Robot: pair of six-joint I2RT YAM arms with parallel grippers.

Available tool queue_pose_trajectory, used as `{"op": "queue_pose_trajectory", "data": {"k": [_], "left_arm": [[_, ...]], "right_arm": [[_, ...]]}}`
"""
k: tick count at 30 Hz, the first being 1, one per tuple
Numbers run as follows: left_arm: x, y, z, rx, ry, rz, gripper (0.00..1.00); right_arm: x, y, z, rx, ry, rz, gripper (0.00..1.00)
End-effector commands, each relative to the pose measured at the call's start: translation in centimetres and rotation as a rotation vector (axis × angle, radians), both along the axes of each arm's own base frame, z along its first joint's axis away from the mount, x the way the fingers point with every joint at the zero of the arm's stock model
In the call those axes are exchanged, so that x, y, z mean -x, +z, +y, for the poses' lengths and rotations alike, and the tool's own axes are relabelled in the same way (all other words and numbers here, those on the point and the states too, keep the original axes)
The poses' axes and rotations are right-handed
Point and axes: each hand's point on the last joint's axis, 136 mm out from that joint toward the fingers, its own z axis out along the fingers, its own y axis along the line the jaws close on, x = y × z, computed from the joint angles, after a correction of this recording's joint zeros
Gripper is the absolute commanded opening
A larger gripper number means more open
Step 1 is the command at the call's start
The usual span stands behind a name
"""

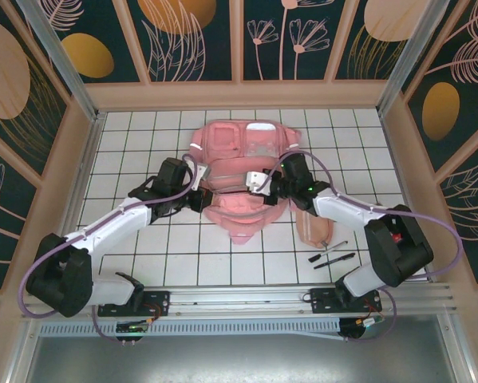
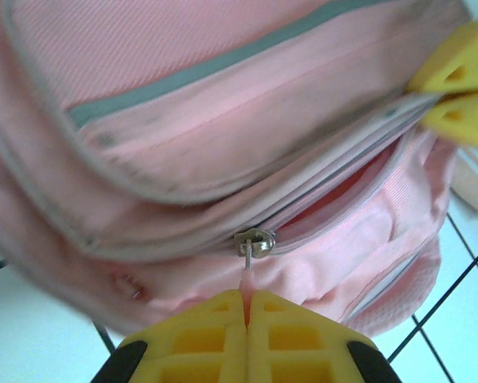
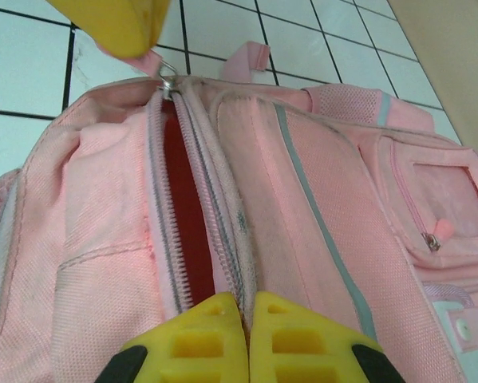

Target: Pack the student bag

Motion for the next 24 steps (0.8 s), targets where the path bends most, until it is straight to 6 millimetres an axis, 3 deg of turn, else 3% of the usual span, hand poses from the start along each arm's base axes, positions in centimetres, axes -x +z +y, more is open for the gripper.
{"op": "queue_pose_trajectory", "data": {"k": [1, 2, 3, 4, 8, 13, 15, 16, 18, 19, 20, 24], "left_arm": [[-0.3, -0.2, 0.1, -0.022, -0.028, -0.013, 0.00], [0.1, 0.2, -0.9, 0.004, -0.051, -0.013, 0.00], [0.3, 0.7, -1.9, 0.024, -0.071, -0.017, 0.00], [0.6, 1.4, -3.1, 0.054, -0.095, -0.017, 0.00], [1.0, 4.4, -6.5, 0.224, -0.122, -0.006, 0.00], [1.1, 6.7, -8.2, 0.308, -0.146, -0.003, 0.00], [1.3, 7.6, -8.3, 0.327, -0.154, -0.005, 0.00], [1.4, 7.8, -8.2, 0.327, -0.154, -0.006, 0.00], [1.4, 8.0, -7.7, 0.301, -0.150, -0.023, 0.00], [1.1, 7.7, -7.0, 0.265, -0.134, -0.038, 0.00], [0.8, 7.2, -6.3, 0.235, -0.116, -0.047, 0.00], [-0.9, 5.0, -1.7, 0.139, -0.005, -0.045, 0.00]], "right_arm": [[0.7, 0.1, -1.9, 0.002, -0.030, 0.060, 0.03], [1.0, 0.9, -1.5, -0.044, -0.023, 0.086, 0.24], [1.7, 1.6, -1.0, -0.078, 0.003, 0.108, 0.35], [2.6, 2.2, -0.5, -0.098, 0.045, 0.123, 0.39], [5.1, 2.4, 1.6, -0.119, 0.098, 0.107, 0.52], [3.9, 0.0, 2.2, -0.071, 0.006, 0.123, 0.53], [2.7, -1.2, 2.0, -0.031, -0.053, 0.107, 0.51], [2.1, -1.7, 1.8, -0.011, -0.082, 0.104, 0.43], [1.5, -2.6, 1.4, 0.041, -0.102, 0.105, 0.11], [1.7, -3.1, 1.2, 0.072, -0.089, 0.103, 0.04], [1.9, -3.3, 1.1, 0.085, -0.075, 0.097, 0.00], [3.3, -1.5, 1.2, 0.049, 0.025, 0.063, 0.00]]}}
